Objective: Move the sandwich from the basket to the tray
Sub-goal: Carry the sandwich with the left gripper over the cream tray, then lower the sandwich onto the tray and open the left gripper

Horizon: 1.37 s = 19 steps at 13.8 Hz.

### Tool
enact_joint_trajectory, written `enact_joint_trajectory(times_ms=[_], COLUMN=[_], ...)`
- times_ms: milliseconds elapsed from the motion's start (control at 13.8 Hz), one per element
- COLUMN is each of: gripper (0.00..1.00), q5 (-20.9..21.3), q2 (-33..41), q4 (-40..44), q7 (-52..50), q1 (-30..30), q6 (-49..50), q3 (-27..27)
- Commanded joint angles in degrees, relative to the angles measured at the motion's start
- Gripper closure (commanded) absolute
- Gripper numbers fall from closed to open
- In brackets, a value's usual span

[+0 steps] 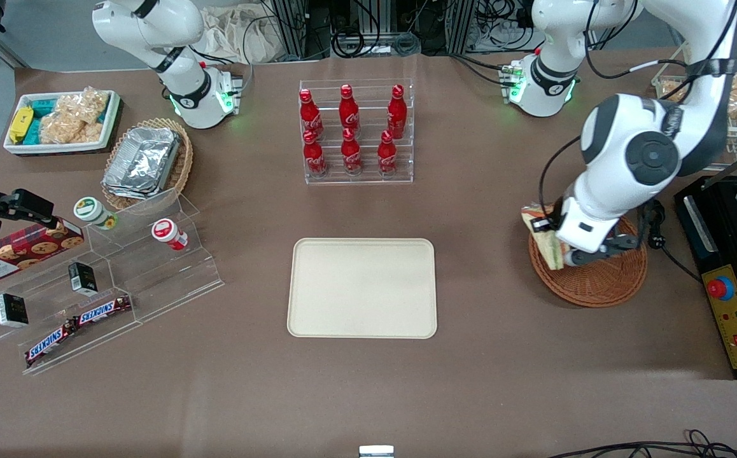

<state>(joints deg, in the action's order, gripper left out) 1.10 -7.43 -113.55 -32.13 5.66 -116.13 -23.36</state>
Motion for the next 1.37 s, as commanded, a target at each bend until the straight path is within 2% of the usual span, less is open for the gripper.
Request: enact_joint_trajectory(times_ms=[0, 289, 434, 651, 940, 1012, 1157, 1301], gripper=[1.0, 1.0, 1.0, 1.0, 1.0, 0.93, 0.5, 0.33], q5=[0.13, 1.27, 1.28, 6.71, 11.9, 12.08, 12.17, 12.09], q2=[-3.89, -15.57, -19.88, -24.81, -31.49, -32.46, -32.82, -32.82], q4=[3.33, 12.01, 14.58, 15.02, 18.0, 18.36, 18.28, 18.36], q7=[-1.27, -1.01, -0.22, -2.31, -3.03, -2.77, -2.76, -2.94], q1=[0.05, -8.11, -10.05, -13.74, -14.28, -14.28, -14.19, -14.19], q6=[0.21, -1.72, -6.45, -12.96, -17.98, -19.47, -20.98, -20.98], q3=[-5.27, -6.61, -6.61, -6.44, -6.35, -6.26, -6.17, -6.0])
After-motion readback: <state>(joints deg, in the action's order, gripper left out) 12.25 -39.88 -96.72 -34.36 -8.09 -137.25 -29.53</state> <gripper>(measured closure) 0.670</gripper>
